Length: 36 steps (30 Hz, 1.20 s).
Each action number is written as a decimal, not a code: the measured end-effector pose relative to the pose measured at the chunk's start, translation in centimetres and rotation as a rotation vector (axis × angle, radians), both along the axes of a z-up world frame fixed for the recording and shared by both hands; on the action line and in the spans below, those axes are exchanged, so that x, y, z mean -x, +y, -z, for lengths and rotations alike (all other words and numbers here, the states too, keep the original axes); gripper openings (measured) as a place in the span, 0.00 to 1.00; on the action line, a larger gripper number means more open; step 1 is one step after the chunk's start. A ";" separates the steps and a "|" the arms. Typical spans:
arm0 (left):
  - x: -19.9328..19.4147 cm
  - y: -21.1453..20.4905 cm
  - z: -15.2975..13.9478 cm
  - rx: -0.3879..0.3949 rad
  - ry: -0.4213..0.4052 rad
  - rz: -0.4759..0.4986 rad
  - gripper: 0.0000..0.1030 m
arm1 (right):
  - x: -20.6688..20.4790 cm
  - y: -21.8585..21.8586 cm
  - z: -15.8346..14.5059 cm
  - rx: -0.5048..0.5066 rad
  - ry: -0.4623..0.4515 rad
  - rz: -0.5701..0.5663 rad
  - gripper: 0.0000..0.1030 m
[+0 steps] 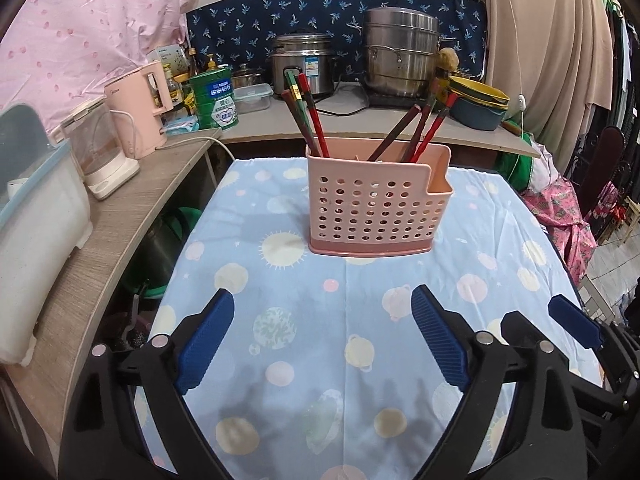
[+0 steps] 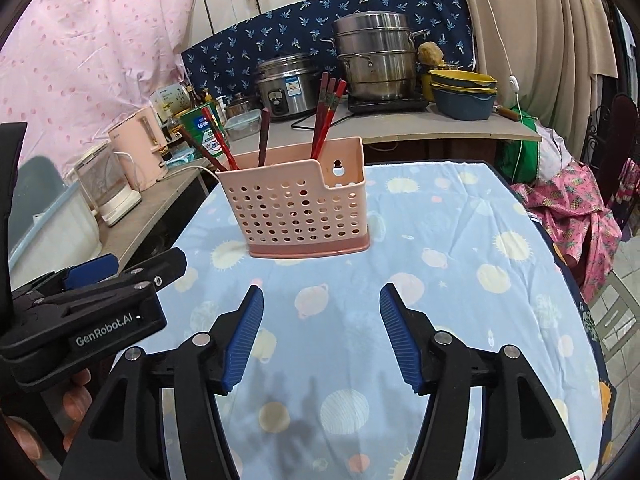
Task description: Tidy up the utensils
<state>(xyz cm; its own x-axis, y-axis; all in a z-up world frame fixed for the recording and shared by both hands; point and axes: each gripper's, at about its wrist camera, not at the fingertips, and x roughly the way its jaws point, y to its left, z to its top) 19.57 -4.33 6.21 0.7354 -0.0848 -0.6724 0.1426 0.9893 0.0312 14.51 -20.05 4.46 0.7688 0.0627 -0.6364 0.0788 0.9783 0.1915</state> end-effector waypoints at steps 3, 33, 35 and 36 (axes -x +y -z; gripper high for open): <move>0.2 0.2 0.2 -0.003 0.005 -0.009 0.85 | 0.2 0.0 0.1 0.007 0.004 0.006 0.60; 1.1 1.6 1.6 -0.032 0.029 -0.066 0.90 | 1.4 0.7 0.7 0.092 -0.001 0.054 0.93; 1.1 1.6 1.6 -0.035 0.025 -0.068 0.90 | 1.4 0.7 0.7 0.091 0.000 0.055 0.93; 1.1 1.6 1.6 -0.036 0.025 -0.069 0.90 | 1.4 0.7 0.7 0.092 0.001 0.056 0.93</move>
